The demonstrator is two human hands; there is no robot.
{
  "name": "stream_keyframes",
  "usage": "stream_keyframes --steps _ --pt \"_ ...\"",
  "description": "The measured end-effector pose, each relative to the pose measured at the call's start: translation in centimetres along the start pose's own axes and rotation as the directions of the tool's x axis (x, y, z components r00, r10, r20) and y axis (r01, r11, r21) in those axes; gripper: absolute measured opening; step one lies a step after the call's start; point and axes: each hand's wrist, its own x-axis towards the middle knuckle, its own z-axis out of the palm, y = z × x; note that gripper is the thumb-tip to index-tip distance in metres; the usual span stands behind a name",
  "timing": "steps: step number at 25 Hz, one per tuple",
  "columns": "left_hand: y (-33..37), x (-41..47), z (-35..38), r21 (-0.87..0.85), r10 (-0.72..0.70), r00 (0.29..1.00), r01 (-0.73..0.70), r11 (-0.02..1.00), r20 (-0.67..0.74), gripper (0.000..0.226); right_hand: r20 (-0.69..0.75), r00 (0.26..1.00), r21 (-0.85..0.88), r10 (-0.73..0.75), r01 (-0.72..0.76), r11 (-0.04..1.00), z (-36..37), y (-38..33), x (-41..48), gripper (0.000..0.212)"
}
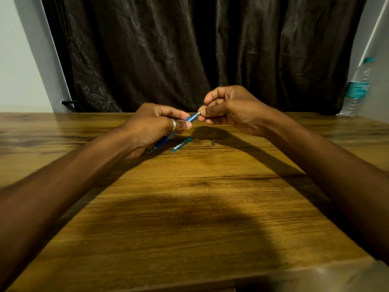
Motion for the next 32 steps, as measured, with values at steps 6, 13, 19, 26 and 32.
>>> stream_keyframes --steps 6,13,19,26,32 --pt "0.2 -0.2 0.2 -0.025 -0.005 1.0 0.005 1.0 -0.008 0.024 -0.01 0.999 -0.108 -0.033 0.031 0.994 0.2 0.0 -0.1 0.023" --pt "0.3 -0.5 0.3 0.032 0.004 1.0 -0.003 0.999 -0.027 0.021 -0.009 0.998 -0.209 -0.054 0.051 0.977 0.4 0.0 0.0 0.022" --pt "0.7 -0.8 0.2 -0.001 -0.011 1.0 0.011 1.0 -0.018 0.025 -0.015 0.998 -0.153 -0.056 0.053 0.987 0.3 0.2 0.1 0.023" --pt "0.9 -1.0 0.4 0.094 -0.029 0.999 0.033 0.995 -0.042 0.026 0.011 1.0 -0.497 0.0 0.006 0.868 -2.0 0.4 0.8 0.021" --pt "0.8 -1.0 0.2 0.182 -0.06 0.997 0.067 0.981 -0.041 0.025 0.169 0.941 -0.708 0.293 -0.091 0.7 -3.5 1.3 0.5 0.03"
